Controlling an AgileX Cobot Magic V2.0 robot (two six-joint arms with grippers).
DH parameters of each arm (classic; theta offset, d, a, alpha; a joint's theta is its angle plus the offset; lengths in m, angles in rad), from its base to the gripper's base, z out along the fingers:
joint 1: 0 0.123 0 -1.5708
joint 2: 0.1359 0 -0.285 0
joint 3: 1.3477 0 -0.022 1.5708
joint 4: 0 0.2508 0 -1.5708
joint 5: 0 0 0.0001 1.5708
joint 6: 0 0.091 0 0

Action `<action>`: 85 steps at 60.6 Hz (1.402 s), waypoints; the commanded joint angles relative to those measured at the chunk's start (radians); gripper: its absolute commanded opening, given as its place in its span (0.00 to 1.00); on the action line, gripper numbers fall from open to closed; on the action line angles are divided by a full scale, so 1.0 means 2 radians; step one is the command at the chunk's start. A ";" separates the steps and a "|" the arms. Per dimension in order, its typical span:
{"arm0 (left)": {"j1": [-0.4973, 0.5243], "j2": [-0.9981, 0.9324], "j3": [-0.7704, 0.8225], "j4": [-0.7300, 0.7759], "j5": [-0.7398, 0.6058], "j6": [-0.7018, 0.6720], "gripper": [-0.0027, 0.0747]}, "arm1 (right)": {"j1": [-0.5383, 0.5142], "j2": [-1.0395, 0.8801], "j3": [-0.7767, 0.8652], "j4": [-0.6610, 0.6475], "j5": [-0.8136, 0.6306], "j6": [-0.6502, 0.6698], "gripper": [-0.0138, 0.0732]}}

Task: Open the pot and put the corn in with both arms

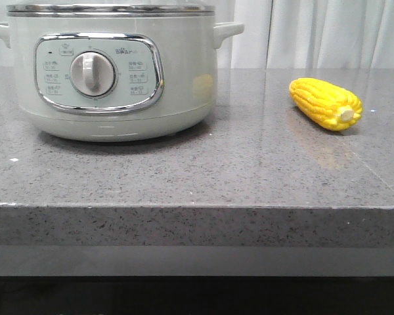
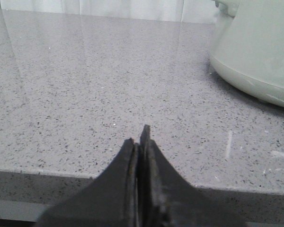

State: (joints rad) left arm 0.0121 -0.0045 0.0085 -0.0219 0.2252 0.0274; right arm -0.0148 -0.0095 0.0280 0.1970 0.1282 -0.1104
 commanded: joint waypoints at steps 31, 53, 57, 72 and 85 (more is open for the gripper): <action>-0.001 -0.011 0.000 -0.005 -0.043 -0.005 0.01 | -0.003 -0.011 -0.001 -0.004 -0.039 -0.001 0.13; -0.001 -0.011 0.000 -0.005 -0.043 -0.005 0.01 | -0.003 -0.011 -0.001 -0.004 -0.039 -0.001 0.13; -0.001 -0.011 0.000 -0.005 -0.043 -0.005 0.01 | -0.003 -0.011 -0.001 -0.004 -0.039 -0.001 0.13; -0.001 -0.011 0.000 -0.005 -0.043 -0.005 0.01 | -0.003 -0.011 -0.001 -0.004 -0.039 -0.001 0.13; -0.001 -0.011 0.000 -0.010 -0.064 -0.005 0.01 | -0.003 -0.011 -0.001 -0.004 -0.039 -0.001 0.13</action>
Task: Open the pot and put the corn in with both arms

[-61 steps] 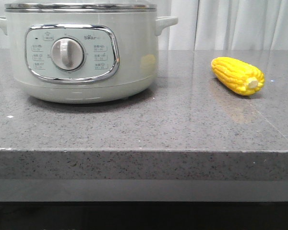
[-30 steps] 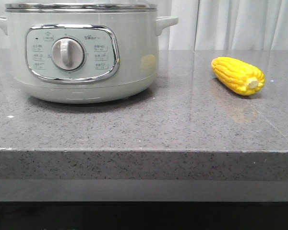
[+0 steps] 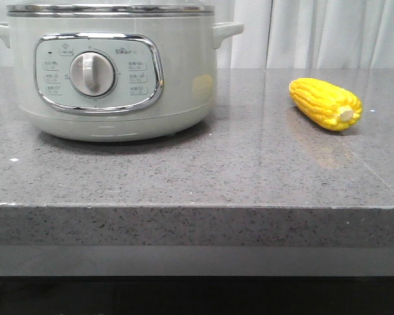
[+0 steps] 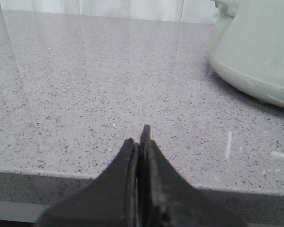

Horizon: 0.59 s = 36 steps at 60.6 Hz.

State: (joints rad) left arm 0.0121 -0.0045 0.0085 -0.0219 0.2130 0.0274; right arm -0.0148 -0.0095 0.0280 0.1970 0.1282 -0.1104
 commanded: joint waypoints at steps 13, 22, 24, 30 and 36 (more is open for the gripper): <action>-0.001 -0.011 -0.015 -0.013 -0.076 -0.005 0.01 | -0.003 -0.011 -0.009 -0.004 -0.034 -0.001 0.13; -0.001 0.015 -0.085 -0.012 -0.025 -0.005 0.01 | -0.003 -0.006 -0.067 -0.004 0.024 -0.001 0.11; -0.001 0.029 -0.108 -0.009 -0.004 -0.005 0.01 | -0.003 0.001 -0.084 -0.004 0.039 -0.001 0.10; -0.001 0.086 -0.165 -0.003 0.034 -0.005 0.01 | -0.003 0.034 -0.145 -0.015 0.081 -0.010 0.09; -0.001 0.158 -0.220 -0.003 0.040 -0.005 0.01 | -0.003 0.096 -0.209 -0.033 0.102 -0.017 0.09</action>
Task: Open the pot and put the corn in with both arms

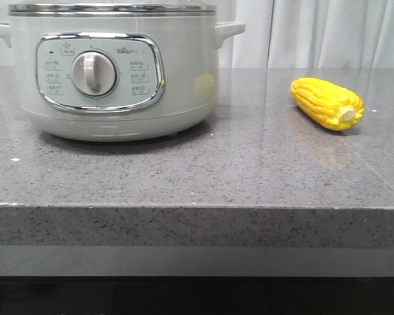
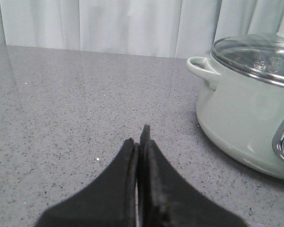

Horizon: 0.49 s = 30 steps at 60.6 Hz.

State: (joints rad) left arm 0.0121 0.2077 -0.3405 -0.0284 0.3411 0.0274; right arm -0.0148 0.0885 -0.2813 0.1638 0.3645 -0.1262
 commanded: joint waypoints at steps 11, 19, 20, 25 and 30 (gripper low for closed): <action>-0.001 0.137 -0.105 0.001 -0.024 -0.005 0.01 | -0.003 0.139 -0.125 -0.020 -0.003 -0.009 0.09; -0.001 0.148 -0.109 0.001 -0.025 -0.005 0.08 | -0.003 0.163 -0.135 -0.020 -0.006 -0.009 0.11; -0.001 0.148 -0.109 0.001 -0.024 -0.005 0.10 | -0.003 0.163 -0.135 -0.020 -0.006 -0.009 0.12; -0.001 0.148 -0.109 0.001 -0.024 -0.005 0.35 | -0.003 0.163 -0.135 -0.020 -0.005 -0.009 0.25; -0.001 0.148 -0.109 0.001 -0.024 -0.005 0.63 | -0.003 0.163 -0.135 -0.020 -0.005 -0.009 0.47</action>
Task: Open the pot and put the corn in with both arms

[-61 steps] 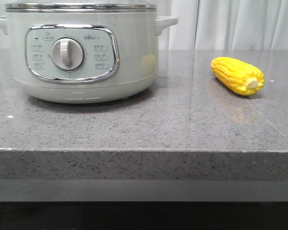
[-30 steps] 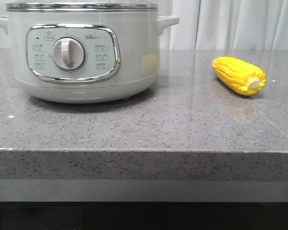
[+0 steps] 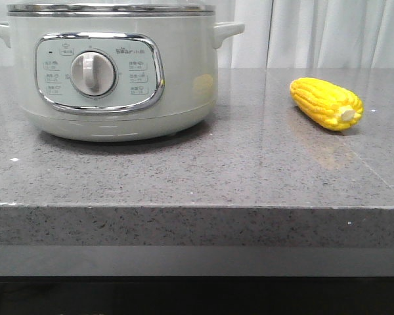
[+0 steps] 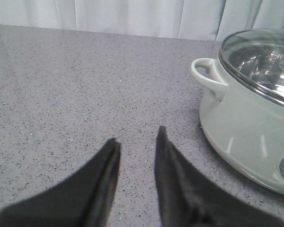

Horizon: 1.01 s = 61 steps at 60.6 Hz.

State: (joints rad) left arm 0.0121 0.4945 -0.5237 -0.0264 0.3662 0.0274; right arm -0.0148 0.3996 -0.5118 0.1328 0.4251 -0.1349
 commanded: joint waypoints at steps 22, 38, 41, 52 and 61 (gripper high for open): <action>-0.002 0.018 -0.038 -0.033 -0.017 -0.002 0.83 | -0.003 0.007 -0.019 -0.004 -0.028 -0.005 0.83; -0.002 0.156 -0.219 -0.161 0.137 0.087 0.84 | -0.001 0.007 -0.019 -0.004 -0.021 -0.005 0.83; -0.002 0.183 -0.248 -0.191 0.154 0.111 0.84 | -0.001 0.007 -0.019 -0.004 -0.021 -0.005 0.83; -0.010 0.292 -0.376 -0.238 0.211 0.135 0.84 | -0.001 0.007 -0.019 -0.004 -0.021 -0.005 0.83; -0.071 0.372 -0.466 -0.224 0.214 0.139 0.84 | -0.001 0.007 -0.019 -0.004 -0.021 -0.005 0.83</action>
State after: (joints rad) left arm -0.0740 1.1930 -1.3591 -0.4527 0.8378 0.2988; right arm -0.0148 0.3996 -0.5118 0.1289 0.4557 -0.1373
